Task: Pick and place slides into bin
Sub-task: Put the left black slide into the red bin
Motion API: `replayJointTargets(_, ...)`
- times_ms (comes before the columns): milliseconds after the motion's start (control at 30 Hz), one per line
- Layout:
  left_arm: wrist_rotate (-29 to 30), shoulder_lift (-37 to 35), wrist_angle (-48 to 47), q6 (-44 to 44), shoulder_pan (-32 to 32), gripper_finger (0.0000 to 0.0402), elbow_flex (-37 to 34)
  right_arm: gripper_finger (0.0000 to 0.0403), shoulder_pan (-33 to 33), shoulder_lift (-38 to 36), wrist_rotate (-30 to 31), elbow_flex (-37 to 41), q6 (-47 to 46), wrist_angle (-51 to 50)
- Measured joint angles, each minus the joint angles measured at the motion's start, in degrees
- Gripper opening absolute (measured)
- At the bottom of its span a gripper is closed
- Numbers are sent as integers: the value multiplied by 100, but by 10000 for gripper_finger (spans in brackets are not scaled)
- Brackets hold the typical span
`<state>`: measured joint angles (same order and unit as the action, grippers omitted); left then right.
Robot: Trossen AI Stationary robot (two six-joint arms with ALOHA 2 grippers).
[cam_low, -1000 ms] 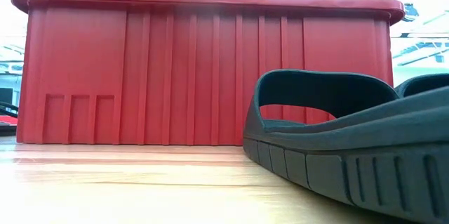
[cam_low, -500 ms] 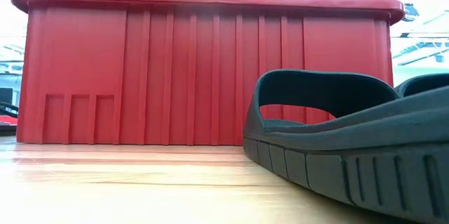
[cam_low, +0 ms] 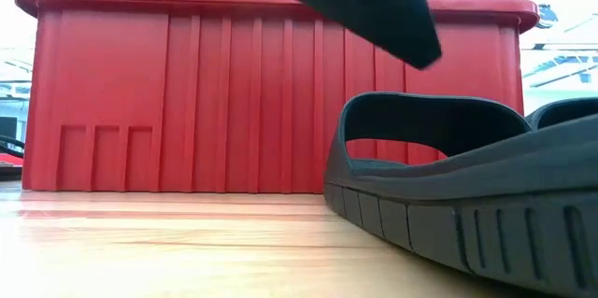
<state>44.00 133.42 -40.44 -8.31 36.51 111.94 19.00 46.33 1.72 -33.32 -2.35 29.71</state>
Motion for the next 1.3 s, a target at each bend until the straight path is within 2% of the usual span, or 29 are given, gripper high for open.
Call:
replayJointTargets(633,-252,312,-153,-302,-261,230,-9,155,-2,0,2,-2,2,-61)
replayJointTargets(967,106,401,-197,-835,-443,230,0,155,-2,0,3,-2,4,-87)
replayJointTargets(1300,101,427,-222,-991,-494,229,0,155,-2,0,4,-2,4,-85)
